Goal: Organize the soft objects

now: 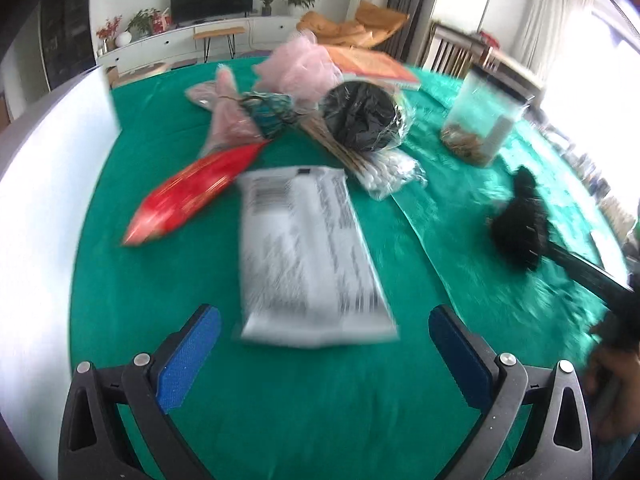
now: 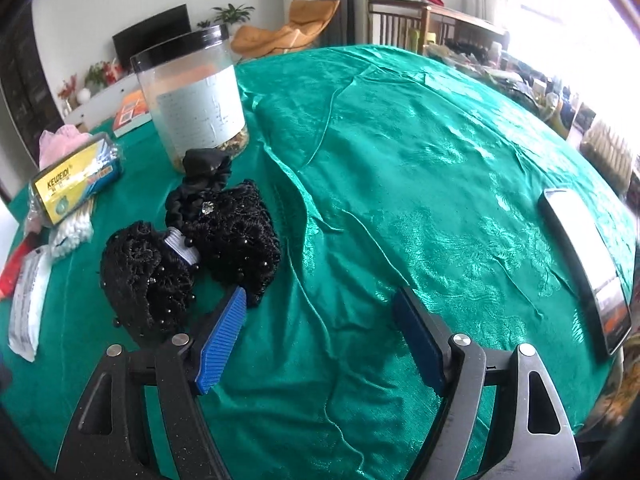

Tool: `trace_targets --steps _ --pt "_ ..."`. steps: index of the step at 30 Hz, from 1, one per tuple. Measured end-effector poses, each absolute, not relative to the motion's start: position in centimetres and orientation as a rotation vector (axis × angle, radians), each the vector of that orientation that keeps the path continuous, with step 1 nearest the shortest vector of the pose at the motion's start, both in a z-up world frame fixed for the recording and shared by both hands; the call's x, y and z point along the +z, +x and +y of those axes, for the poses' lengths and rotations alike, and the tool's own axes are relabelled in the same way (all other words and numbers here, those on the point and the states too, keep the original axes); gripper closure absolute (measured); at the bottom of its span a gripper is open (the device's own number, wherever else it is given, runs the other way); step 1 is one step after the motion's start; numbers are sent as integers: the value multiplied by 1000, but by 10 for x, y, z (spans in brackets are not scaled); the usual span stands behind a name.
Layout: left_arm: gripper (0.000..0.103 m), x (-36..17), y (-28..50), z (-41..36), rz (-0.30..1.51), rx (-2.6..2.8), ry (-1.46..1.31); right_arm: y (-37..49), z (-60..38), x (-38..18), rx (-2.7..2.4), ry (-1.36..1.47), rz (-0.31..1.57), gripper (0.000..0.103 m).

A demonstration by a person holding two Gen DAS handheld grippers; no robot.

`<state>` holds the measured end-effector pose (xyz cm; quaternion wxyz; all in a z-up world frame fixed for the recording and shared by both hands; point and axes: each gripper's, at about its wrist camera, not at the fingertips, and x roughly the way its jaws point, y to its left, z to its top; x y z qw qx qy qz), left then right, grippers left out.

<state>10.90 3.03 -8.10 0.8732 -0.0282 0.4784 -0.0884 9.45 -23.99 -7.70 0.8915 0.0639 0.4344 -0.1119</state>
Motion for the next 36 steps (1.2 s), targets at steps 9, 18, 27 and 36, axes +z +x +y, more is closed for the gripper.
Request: trace_targets --steps 9,18,27,36 --pt "9 -97 144 14 1008 -67 17 51 -248 -47 -135 286 696 24" --pt "34 -89 108 22 993 -101 35 123 -185 -74 37 224 951 57" --pt "34 -89 89 34 964 -101 15 180 -281 -52 27 49 944 36" --pt "34 -89 89 34 957 -91 23 200 -308 -59 -83 495 1045 36"
